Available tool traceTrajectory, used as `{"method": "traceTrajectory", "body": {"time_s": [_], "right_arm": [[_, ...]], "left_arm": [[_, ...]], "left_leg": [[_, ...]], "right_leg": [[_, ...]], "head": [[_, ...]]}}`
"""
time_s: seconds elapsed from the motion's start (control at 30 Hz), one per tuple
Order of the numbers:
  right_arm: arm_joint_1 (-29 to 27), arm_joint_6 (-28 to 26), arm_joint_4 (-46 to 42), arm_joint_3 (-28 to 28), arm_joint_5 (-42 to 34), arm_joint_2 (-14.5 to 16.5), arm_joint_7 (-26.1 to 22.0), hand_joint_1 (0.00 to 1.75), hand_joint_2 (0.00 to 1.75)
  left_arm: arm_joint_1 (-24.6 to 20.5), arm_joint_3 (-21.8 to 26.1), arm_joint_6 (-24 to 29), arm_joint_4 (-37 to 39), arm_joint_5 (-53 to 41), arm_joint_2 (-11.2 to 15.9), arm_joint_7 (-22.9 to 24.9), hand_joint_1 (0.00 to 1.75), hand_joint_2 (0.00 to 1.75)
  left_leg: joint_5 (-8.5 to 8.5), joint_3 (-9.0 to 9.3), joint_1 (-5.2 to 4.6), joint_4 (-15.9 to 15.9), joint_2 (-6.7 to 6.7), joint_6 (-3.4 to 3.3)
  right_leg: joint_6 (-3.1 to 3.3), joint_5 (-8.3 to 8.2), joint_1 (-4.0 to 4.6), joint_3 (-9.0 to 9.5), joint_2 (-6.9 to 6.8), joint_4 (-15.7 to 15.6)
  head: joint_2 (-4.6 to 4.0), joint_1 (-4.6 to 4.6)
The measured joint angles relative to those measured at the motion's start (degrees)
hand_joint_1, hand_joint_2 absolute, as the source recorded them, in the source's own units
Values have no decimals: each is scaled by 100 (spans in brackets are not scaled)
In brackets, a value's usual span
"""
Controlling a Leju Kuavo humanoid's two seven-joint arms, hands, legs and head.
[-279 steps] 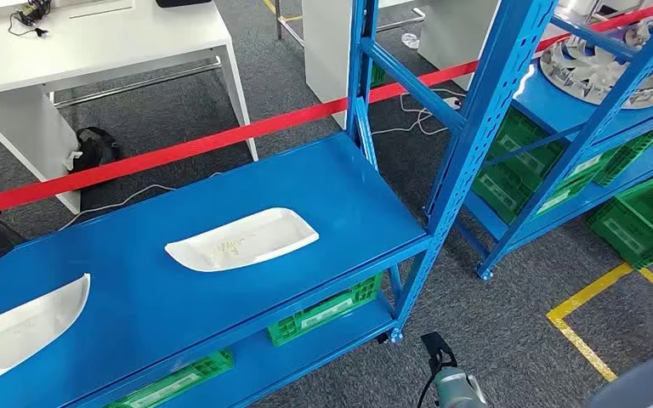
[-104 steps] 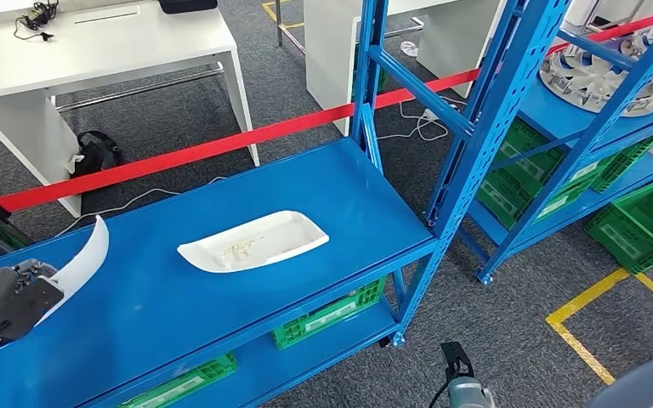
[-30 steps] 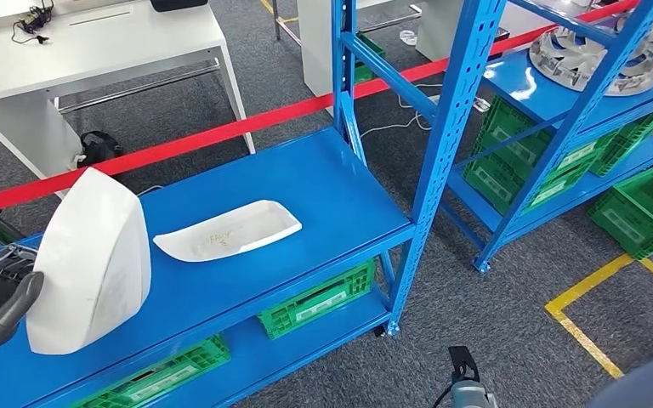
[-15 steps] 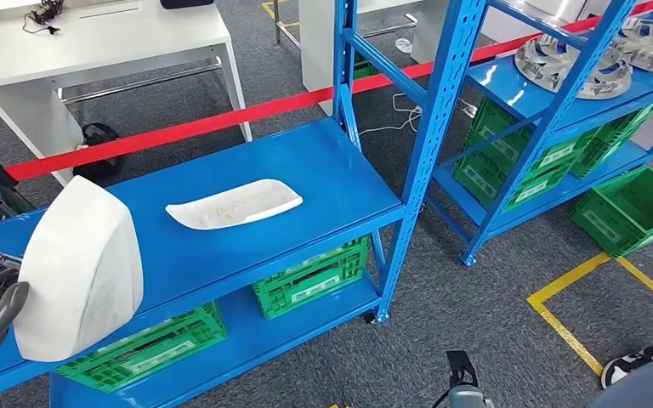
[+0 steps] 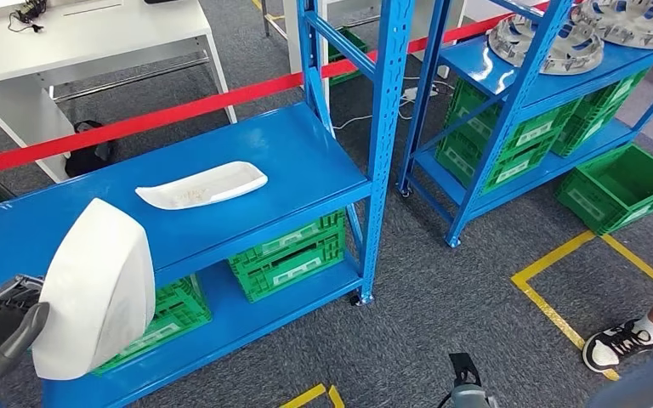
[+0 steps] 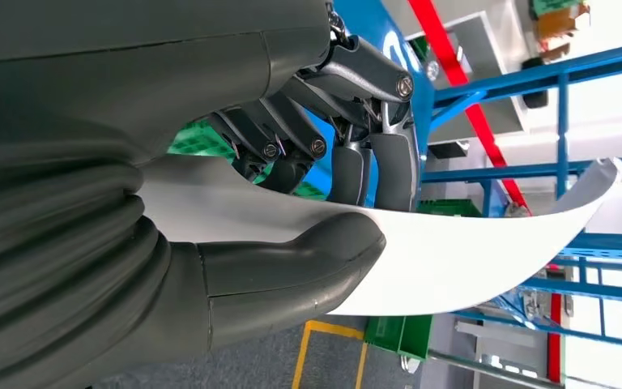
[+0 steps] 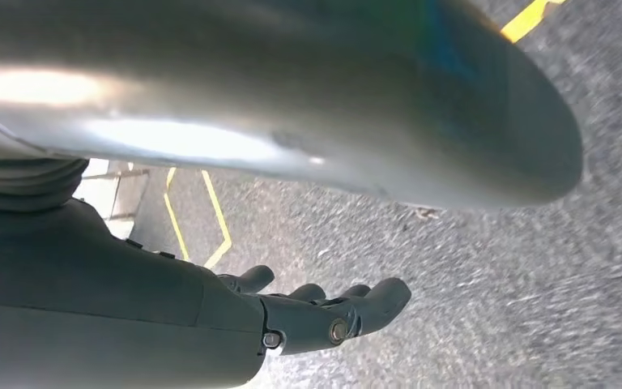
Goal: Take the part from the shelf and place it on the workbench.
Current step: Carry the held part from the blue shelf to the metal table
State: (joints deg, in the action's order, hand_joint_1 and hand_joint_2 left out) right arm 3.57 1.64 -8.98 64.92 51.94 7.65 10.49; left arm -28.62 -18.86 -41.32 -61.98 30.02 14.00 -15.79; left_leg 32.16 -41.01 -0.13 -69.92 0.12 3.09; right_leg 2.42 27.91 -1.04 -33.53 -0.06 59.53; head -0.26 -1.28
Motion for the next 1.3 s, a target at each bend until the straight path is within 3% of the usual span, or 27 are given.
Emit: {"method": "traceTrajectory", "body": {"time_s": [0.03,0.1,0.17,0.23,0.27,0.3,0.37,0.4,0.5,0.53,0.57,0.6,0.67,0.73,0.77,0.83,0.87,0.9,0.93,1.0,1.03,1.07,1.1,1.17,1.23,1.27,1.3], "right_arm": [[0,36,0,-24,55,-9,-30,0,0],[2,107,0,-87,178,-22,-84,0,0],[4,166,0,-168,309,-26,-128,0,0],[9,220,0,-260,418,-29,-212,0,0],[12,238,0,-298,437,-38,-263,0,0],[12,245,1,-322,430,-47,-303,0,0],[8,219,1,-339,357,-77,-307,0,0],[6,186,1,-338,308,-87,-267,0,0],[30,63,0,-328,161,-114,-131,0,0],[44,35,0,-322,128,-120,-106,0,0],[56,17,0,-316,106,-122,-87,0,0],[61,7,0,-310,94,-123,-75,0,0],[68,-9,0,-302,89,-129,-70,0,0],[76,-19,1,-297,88,-135,-63,0,0],[77,-21,1,-297,87,-135,-48,0,0],[64,-24,3,-292,75,-129,5,0,0],[63,-28,3,-285,58,-121,26,0,0],[66,-32,3,-273,36,-114,38,0,0],[71,-35,3,-257,12,-108,41,0,0],[73,-38,2,-217,-12,-105,47,0,0],[69,-35,2,-197,-18,-104,45,0,0],[67,-32,2,-178,-24,-103,37,0,0],[67,-29,2,-164,-33,-102,27,0,0],[70,-27,2,-150,-48,-99,10,0,0],[71,-23,2,-146,-54,-82,4,0,0],[71,-17,2,-146,-54,-73,0,0,0],[70,-9,2,-145,-54,-65,-4,0,0]], "left_arm": [[58,17,7,1,-13,16,-32,175,175],[194,63,12,-4,-37,62,-102,175,175],[306,127,7,-51,-52,137,-139,175,175],[374,207,-16,-130,-58,246,-154,175,175],[394,255,-52,-153,-50,315,-159,175,175],[409,295,-101,-159,-41,373,-161,175,175],[400,350,-196,-98,-68,434,-157,175,175],[373,355,-219,-44,-117,421,-161,175,175],[258,345,-209,140,-312,247,-185,175,175],[231,337,-193,192,-355,174,-186,175,175],[211,326,-179,237,-380,108,-186,175,175],[197,315,-170,276,-392,56,-185,175,175],[169,304,-155,328,-402,-3,-185,175,175],[135,308,-140,354,-410,-22,-175,175,175],[119,309,-136,361,-414,-31,-161,175,175],[96,306,-132,374,-430,-74,-113,175,175],[89,303,-124,379,-439,-101,-87,175,175],[84,301,-115,384,-451,-128,-59,175,175],[78,300,-103,389,-457,-150,-36,175,175],[62,299,-90,397,-464,-203,16,175,175],[56,299,-86,400,-465,-232,48,175,175],[53,299,-81,401,-469,-260,82,175,175],[54,298,-74,396,-475,-284,115,175,175],[50,297,-49,358,-488,-320,156,175,175],[36,301,-21,284,-496,-344,171,175,175],[22,304,-5,251,-503,-353,176,175,175],[8,307,3,230,-515,-360,183,175,175]], "left_leg": [[122,-27,12,-307,0,20],[-26,156,24,-421,-1,21],[-232,706,20,207,0,-35],[-145,1277,-14,1007,3,-109],[-79,1419,-40,1244,4,-147],[-86,1444,-68,1332,4,-183],[-238,1347,-62,1374,8,-282],[-329,1283,-48,1396,10,-331],[-591,1002,-35,1399,5,-399],[-671,890,-38,1386,6,-398],[-746,775,-39,1366,11,-391],[-811,661,-37,1337,18,-379],[-918,444,-28,1240,38,-335],[-992,286,-36,1124,58,-275],[-1029,252,-42,1090,64,-244],[-1122,234,-43,1096,68,-182],[-1107,213,-35,1086,60,-153],[-988,169,-24,1016,50,-121],[-750,108,-12,838,40,-89],[-126,-28,12,191,28,-31],[66,-63,20,-164,26,-13],[99,-45,24,-414,24,-8],[9,45,25,-504,20,-15],[-259,511,14,-108,10,-80],[-180,1135,-23,705,6,-175],[-93,1344,-52,1031,3,-213],[-29,1436,-80,1219,3,-243]], "right_leg": [[-1,-73,2,-91,0,2],[-16,-213,3,-265,3,5],[-44,-344,7,-407,6,8],[-95,-457,11,-468,6,-2],[-130,-512,2,-470,3,-22],[-174,-572,-6,-467,3,-56],[-254,-586,-27,-501,3,-74],[-285,-441,-28,-559,8,21],[-341,406,-14,-851,17,950],[-355,548,-9,-911,19,1300],[-363,541,-5,-903,19,1524],[-367,418,-3,-806,18,1569],[-367,175,-5,-301,15,1083],[-314,283,14,257,29,326],[-270,380,24,390,37,110],[-165,377,34,375,39,33],[-123,331,27,335,22,24],[-79,264,18,282,7,14],[-45,188,7,212,-5,4],[-19,34,5,36,-14,5],[-21,-45,6,-58,-16,8],[-27,-128,7,-158,-19,12],[-34,-209,10,-259,-21,15],[-51,-366,20,-439,-17,19],[-87,-495,22,-536,-14,13],[-119,-558,10,-545,-16,-2],[-161,-622,-6,-543,-19,-31]], "head": [[0,1],[0,1],[0,-3],[0,-11],[0,-6],[0,-1],[0,21],[0,19],[0,9],[0,8],[0,7],[0,4],[0,-1],[0,-17],[0,-21],[0,-21],[0,-17],[0,-14],[0,-7],[0,3],[0,4],[0,4],[0,3],[0,2],[0,-2],[0,-1],[0,4]]}}
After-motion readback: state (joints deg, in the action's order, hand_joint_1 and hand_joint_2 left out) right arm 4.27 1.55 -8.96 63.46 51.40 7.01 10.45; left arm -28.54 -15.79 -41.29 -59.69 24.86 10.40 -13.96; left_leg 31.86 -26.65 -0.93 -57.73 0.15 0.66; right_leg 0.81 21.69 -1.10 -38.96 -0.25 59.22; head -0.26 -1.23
